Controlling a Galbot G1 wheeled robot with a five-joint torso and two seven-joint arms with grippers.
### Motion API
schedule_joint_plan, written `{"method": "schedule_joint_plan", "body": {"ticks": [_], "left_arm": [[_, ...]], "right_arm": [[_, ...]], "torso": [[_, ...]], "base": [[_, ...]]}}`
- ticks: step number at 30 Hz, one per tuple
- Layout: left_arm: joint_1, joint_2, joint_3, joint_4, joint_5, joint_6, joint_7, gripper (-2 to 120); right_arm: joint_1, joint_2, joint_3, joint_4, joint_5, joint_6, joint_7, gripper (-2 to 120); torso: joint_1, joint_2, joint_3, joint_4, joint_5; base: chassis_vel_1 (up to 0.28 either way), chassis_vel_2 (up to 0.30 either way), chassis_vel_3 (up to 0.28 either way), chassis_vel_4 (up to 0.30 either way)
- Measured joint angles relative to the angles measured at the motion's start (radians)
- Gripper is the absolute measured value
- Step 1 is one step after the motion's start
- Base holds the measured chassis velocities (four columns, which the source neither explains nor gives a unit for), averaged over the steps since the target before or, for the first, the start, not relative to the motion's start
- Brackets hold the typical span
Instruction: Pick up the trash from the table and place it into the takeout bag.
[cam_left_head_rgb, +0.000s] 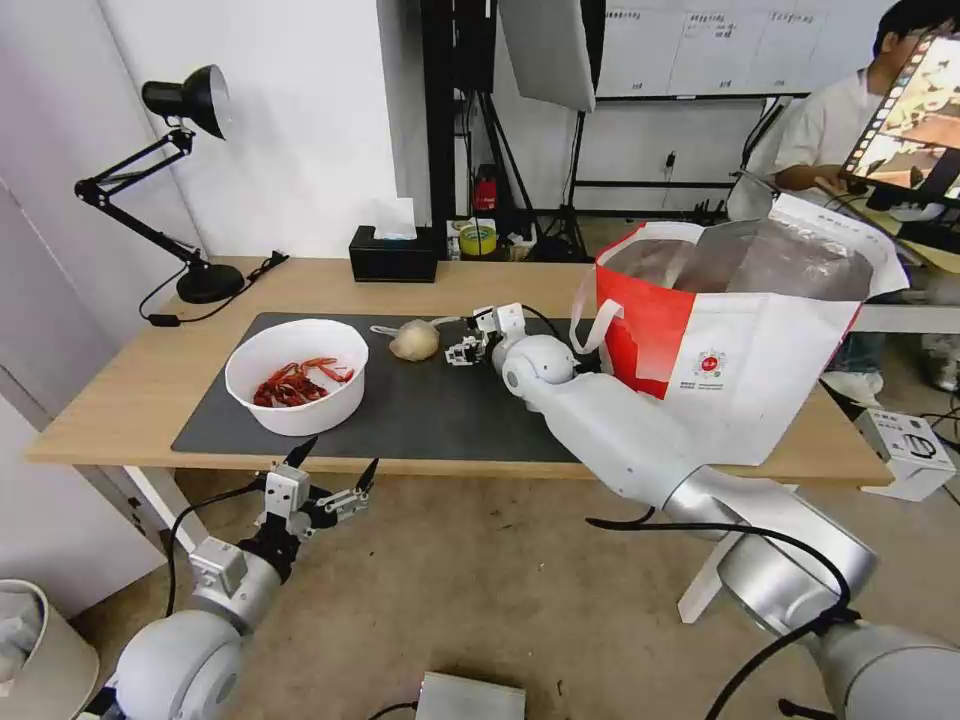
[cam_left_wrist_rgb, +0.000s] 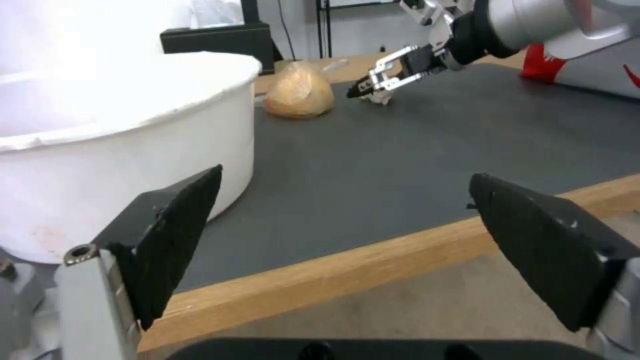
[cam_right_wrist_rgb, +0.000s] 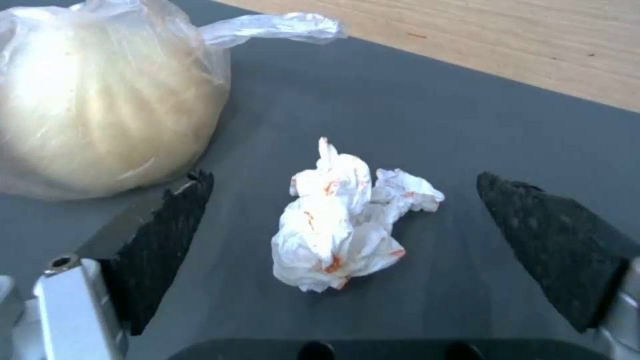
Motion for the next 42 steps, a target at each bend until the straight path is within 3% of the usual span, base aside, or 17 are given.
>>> {"method": "schedule_joint_plan", "body": {"ticks": [27, 36, 38, 40, 42], "left_arm": [[0.006, 0.01, -0.005, -0.029, -0.002, -0.001, 0.0, 100], [0.007, 0.009, -0.003, -0.032, -0.003, -0.001, -0.003, 100], [0.011, 0.009, -0.005, -0.037, -0.002, -0.001, -0.005, 100], [0.011, 0.009, -0.006, -0.038, -0.002, -0.001, -0.005, 100], [0.018, 0.009, -0.011, -0.043, -0.002, -0.001, -0.006, 100]], "right_arm": [[-0.021, -0.045, 0.0, 0.078, 0.064, -0.019, 0.039, 0], [-0.039, -0.088, 0.029, 0.169, 0.092, -0.015, 0.051, 0], [-0.057, -0.128, 0.042, 0.265, 0.115, -0.017, 0.057, 0], [-0.059, -0.134, 0.043, 0.278, 0.119, -0.017, 0.058, 0], [-0.087, -0.19, 0.053, 0.426, 0.136, -0.027, 0.073, 0]], "torso": [[0.0, 0.0, 0.0, 0.0, 0.0001], [0.0, 0.0, 0.0, 0.0, 0.0001], [0.0, 0.0, 0.0, 0.0, 0.0002], [0.0, 0.0, 0.0, 0.0, 0.0001], [0.0, 0.0, 0.0, 0.0, 0.0002]], "base": [[0.0, 0.0, 0.0, 0.0], [0.0, 0.0, 0.0, 0.0], [0.0, 0.0, 0.0, 0.0], [0.0, 0.0, 0.0, 0.0], [0.0, 0.0, 0.0, 0.0]]}}
